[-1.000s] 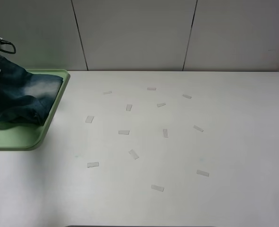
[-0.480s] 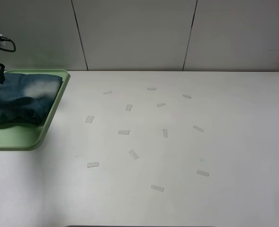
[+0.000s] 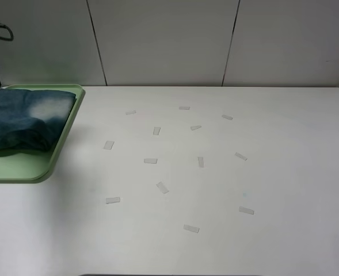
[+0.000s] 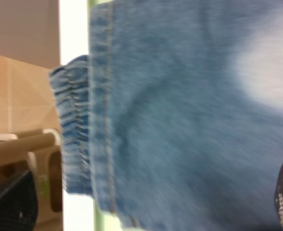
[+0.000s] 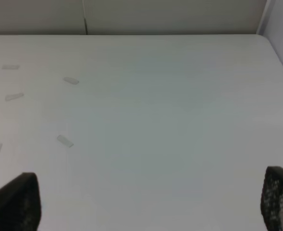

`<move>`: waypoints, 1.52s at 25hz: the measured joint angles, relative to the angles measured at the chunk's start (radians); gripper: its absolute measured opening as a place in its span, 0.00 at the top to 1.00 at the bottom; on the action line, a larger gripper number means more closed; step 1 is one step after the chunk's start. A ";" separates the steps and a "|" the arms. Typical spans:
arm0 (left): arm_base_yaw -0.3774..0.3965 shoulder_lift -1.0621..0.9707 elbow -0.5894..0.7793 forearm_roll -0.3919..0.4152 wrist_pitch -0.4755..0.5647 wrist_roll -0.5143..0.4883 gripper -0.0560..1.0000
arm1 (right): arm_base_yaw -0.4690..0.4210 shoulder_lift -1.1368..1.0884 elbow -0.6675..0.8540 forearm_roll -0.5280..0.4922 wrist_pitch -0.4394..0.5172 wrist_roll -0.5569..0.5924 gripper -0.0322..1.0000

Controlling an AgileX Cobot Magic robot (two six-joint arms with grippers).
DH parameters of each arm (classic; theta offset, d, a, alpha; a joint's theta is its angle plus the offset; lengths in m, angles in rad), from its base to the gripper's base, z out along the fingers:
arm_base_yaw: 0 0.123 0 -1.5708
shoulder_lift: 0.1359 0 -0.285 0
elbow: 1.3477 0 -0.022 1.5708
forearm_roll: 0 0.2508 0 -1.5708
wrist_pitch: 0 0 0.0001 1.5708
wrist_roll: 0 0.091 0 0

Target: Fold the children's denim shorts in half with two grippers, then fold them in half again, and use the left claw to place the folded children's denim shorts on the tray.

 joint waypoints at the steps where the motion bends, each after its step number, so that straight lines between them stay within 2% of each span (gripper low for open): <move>1: -0.012 -0.029 0.000 -0.012 0.043 0.000 0.01 | 0.000 0.000 0.000 0.000 0.000 0.000 0.30; 7: -0.065 -0.192 0.000 -0.067 0.312 -0.045 0.01 | 0.000 0.000 0.000 0.000 0.000 0.000 0.30; 16: -0.075 -0.493 0.015 -0.145 0.524 -0.047 0.01 | 0.000 0.000 0.000 0.000 0.000 0.000 0.30; 21: -0.075 -0.685 0.103 -0.191 0.566 -0.050 0.01 | 0.000 0.000 0.000 0.000 0.000 0.000 0.30; 31: -0.075 -1.097 0.312 -0.296 0.570 -0.053 0.01 | 0.000 0.000 0.000 0.000 0.000 0.000 0.30; 38: -0.085 -1.289 0.424 -0.351 0.570 -0.071 0.01 | 0.000 0.000 0.000 0.000 0.000 0.000 0.30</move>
